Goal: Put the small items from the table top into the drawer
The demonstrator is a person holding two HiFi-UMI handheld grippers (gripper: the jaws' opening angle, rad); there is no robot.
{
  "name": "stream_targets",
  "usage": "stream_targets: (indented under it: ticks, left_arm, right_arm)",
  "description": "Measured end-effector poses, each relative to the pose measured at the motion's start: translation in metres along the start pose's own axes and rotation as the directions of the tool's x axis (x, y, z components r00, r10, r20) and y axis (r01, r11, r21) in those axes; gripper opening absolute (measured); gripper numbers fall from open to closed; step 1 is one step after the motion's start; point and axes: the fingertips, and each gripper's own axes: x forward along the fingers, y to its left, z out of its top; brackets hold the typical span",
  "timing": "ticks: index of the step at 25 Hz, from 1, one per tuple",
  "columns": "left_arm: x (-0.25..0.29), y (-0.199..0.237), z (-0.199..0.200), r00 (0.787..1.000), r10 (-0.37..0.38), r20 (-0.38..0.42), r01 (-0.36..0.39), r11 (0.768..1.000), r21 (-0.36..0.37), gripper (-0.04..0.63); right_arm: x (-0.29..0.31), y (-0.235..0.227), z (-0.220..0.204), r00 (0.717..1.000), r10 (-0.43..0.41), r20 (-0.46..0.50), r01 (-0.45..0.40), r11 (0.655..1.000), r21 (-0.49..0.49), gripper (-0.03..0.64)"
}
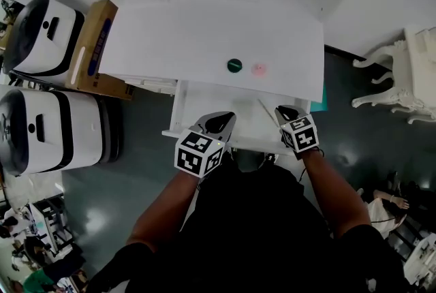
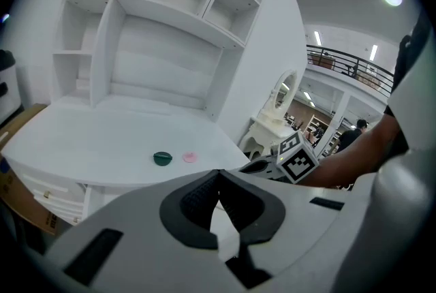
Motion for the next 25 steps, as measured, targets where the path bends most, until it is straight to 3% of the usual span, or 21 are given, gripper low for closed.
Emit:
stream_targets:
  ticks: [12,21,25]
  left_arm:
    - [-0.007,-0.014,0.019,0.998,-0.025,0.053,0.024,0.999,0.021,0.003]
    - [-0.009,-0.037,0.045,0.994,-0.056,0.092,0.049,0.996,0.077,0.003]
    - [-0.012,-0.039,0.045,0.994,-0.054,0.094,0.047,0.996,0.077,0.003]
  right_arm:
    - [-0.093,0.035,0.078,0.960,0.045,0.276,-0.062,0.997,0.051,0.026]
    - [-0.120,0.039,0.089,0.938,0.063,0.340,-0.107,0.988,0.113,0.026]
    - [-0.124,0.044,0.090,0.932,0.114,0.345,-0.183,0.968,0.174,0.028]
